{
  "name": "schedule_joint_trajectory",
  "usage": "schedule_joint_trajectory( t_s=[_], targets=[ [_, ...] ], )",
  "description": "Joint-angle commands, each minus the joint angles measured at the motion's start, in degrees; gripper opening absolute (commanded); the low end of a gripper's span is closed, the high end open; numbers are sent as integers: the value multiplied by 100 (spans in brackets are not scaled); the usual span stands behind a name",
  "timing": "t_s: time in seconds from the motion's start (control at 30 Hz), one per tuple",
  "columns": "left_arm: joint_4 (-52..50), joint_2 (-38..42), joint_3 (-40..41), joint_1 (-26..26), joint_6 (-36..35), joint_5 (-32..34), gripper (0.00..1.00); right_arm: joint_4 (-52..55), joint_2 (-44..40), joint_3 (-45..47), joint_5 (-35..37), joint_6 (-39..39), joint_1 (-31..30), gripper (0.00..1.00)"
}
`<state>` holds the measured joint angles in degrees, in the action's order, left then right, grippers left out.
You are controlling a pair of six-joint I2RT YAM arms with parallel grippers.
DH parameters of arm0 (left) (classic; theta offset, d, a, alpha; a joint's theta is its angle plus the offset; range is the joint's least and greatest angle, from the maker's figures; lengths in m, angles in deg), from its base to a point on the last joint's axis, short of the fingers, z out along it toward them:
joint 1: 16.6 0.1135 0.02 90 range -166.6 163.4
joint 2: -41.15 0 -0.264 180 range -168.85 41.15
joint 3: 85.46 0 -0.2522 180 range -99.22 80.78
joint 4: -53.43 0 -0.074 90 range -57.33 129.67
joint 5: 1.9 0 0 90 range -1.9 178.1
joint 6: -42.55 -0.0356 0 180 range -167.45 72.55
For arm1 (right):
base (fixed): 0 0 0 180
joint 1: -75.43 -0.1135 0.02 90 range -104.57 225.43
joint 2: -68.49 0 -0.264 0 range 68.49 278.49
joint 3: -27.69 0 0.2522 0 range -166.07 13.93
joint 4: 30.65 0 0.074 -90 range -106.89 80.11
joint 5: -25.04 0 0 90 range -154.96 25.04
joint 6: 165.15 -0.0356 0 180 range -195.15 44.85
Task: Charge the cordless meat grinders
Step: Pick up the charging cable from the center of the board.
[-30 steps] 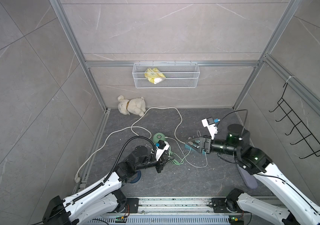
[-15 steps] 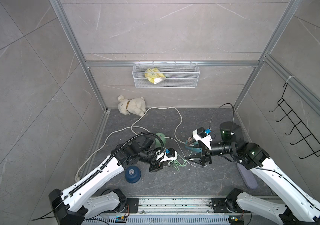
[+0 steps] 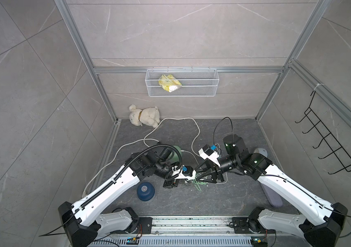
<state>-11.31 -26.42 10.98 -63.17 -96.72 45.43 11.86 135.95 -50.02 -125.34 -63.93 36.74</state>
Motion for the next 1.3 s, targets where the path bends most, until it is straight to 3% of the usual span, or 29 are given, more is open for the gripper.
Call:
schedule_joint_trajectory(
  t_s=[0.0,0.17,0.3,0.37,0.47,0.53,0.6,0.77,1.07,1.27],
  targets=[
    [139,6,-153,20,15,-275,0,-130,146,84,-117,-50,-61,45],
    [328,57,-96,25,346,-290,0,-282,191,127,-160,-63,-85,26],
    [534,121,20,23,777,-241,0,-256,152,136,-281,45,-86,0],
    [655,195,146,98,1036,-251,4,-319,37,211,-261,50,-77,0],
    [1079,430,557,390,1546,-714,22,-467,-185,361,-166,-12,-59,0],
    [1804,718,1030,578,2110,-1034,36,-590,-305,457,-139,-94,-51,0],
    [2448,968,1433,621,2571,-1192,40,-674,-383,520,-110,-164,-48,0],
    [3212,1359,1934,640,3152,-1413,38,-713,-512,592,19,-182,-27,0],
    [3384,1670,2181,700,3414,-1523,32,-696,-792,708,314,-162,12,0],
    [3360,1570,2156,725,3488,-1728,21,-626,-975,725,626,39,15,0]
  ],
)
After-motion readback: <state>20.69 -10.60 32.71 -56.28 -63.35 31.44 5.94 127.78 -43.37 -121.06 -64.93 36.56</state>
